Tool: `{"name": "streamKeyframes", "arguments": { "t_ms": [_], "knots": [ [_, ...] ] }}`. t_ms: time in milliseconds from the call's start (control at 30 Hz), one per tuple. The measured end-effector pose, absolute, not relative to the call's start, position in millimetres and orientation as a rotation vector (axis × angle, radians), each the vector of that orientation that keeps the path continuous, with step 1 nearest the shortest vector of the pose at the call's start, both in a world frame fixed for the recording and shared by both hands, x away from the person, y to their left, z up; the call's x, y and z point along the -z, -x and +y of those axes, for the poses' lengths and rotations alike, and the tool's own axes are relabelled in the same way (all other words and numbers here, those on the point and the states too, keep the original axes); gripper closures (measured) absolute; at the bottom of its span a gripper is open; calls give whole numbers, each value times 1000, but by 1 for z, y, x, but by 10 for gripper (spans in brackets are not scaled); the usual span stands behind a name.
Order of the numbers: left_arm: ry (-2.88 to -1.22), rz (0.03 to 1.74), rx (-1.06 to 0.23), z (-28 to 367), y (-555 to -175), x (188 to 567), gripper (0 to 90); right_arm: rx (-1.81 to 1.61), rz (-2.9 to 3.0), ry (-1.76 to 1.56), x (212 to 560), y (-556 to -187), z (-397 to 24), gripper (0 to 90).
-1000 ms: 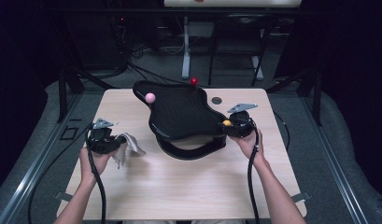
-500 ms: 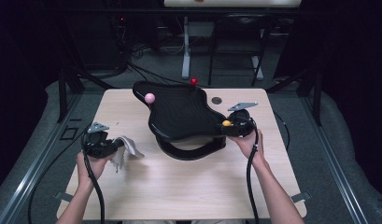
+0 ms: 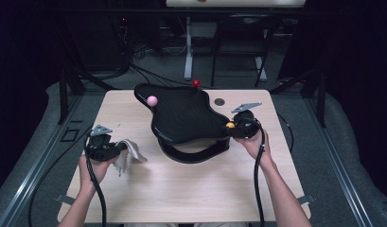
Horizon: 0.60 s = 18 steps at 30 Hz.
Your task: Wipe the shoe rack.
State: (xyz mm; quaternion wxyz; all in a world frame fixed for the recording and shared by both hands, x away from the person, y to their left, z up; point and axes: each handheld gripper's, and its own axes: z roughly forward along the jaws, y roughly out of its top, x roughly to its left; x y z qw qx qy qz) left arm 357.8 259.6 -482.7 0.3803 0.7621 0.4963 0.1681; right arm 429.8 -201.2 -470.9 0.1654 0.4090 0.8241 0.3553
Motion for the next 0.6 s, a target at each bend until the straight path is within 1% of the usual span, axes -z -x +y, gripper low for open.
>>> {"name": "streamKeyframes", "arguments": {
  "t_ms": [233, 267, 333, 433, 500, 533, 567, 600],
  "knots": [
    [-1957, 1267, -432, 258, -358, 484, 827, -958, 2364, -1145, 468, -444, -202, 595],
    [-1964, 1262, -433, 258, -359, 484, 827, -929, 2346, -1174, 467, -446, -201, 586],
    [-1972, 1261, -436, 257, -359, 484, 827, -929, 2296, -1250, 467, -446, -200, 512],
    [-1986, 1260, -427, 255, -360, 486, 827, -943, 2246, -1329, 467, -441, -199, 497],
    [-1988, 1255, -430, 254, -359, 486, 827, -948, 2235, -1370, 467, -437, -198, 515],
    [-1990, 1252, -431, 254, -359, 486, 827, -957, 2227, -1378, 467, -436, -197, 542],
    [-1986, 1254, -431, 254, -359, 486, 827, -945, 2222, -1382, 467, -435, -196, 594],
    [-1984, 1254, -431, 254, -359, 485, 827, -925, 2216, -1369, 467, -434, -196, 594]
  ]
}}
